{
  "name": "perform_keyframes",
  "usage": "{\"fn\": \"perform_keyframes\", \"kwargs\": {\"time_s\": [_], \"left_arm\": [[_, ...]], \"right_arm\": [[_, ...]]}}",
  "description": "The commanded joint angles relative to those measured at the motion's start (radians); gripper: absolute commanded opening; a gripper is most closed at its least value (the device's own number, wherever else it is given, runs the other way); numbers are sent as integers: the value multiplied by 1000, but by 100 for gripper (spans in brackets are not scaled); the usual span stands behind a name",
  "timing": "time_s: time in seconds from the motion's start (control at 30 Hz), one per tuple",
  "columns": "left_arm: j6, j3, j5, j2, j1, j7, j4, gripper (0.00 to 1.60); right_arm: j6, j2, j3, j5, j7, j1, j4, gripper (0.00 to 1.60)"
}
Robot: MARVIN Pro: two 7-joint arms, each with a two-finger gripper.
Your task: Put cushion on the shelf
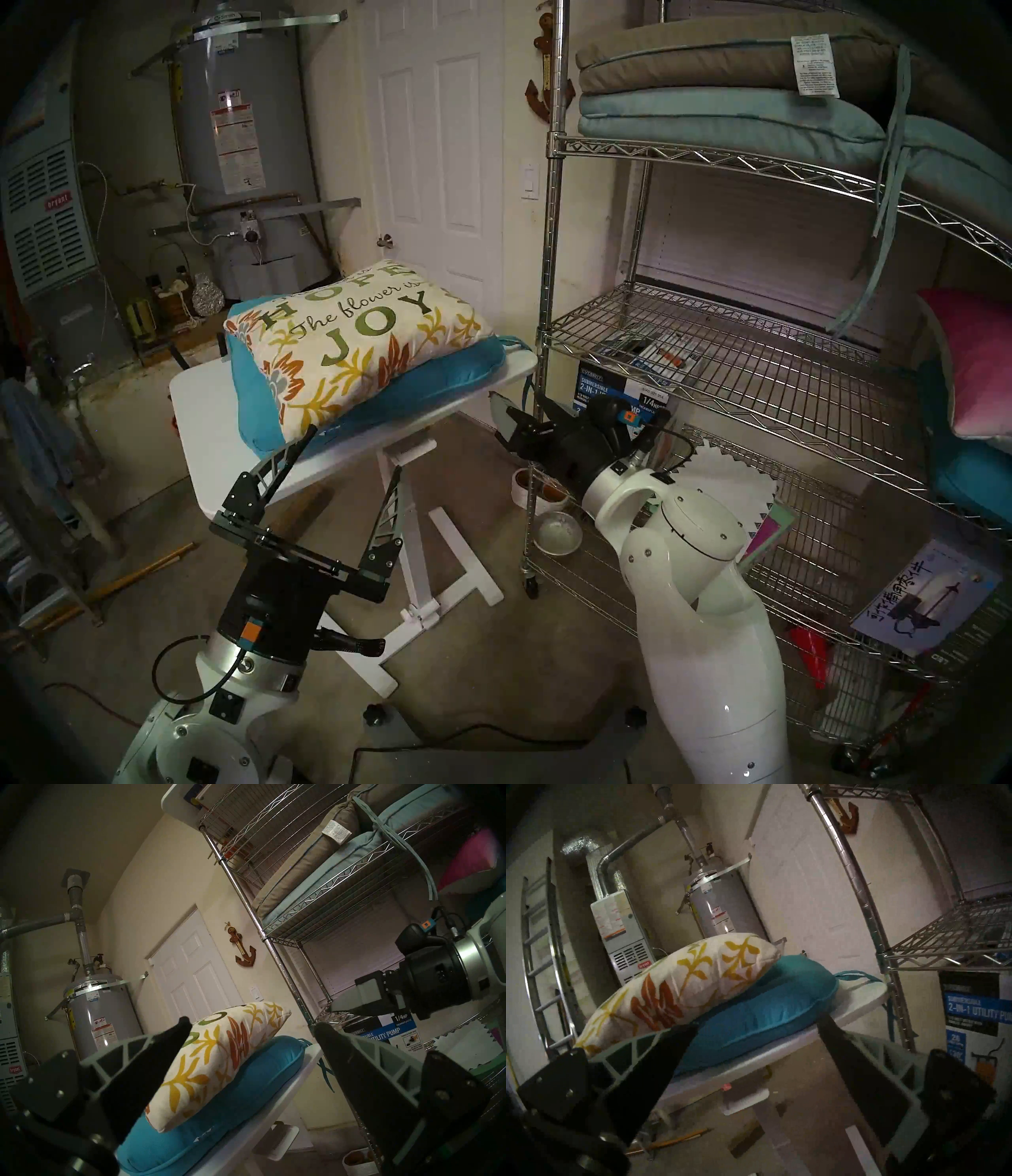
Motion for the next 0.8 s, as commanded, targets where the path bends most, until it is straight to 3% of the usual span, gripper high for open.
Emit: {"fn": "perform_keyframes", "kwargs": {"time_s": [0.0,0.27,0.3,0.33,0.4,0.77], "left_arm": [[-6,1,3,0,-2,2,-29,160],[-5,1,2,3,-2,4,-29,160],[-5,1,1,3,-2,4,-29,160],[-5,1,1,3,-2,4,-29,160],[-5,1,1,4,-2,4,-29,160],[-4,0,-1,8,-1,6,-29,160]], "right_arm": [[82,-21,-42,92,-51,111,-7,160],[147,-31,-87,161,-124,169,10,160],[167,-41,-94,173,-138,204,30,160],[166,-35,-98,185,-149,185,16,160],[195,-50,-108,211,-175,233,44,160],[258,-79,-153,375,-291,315,82,160]]}}
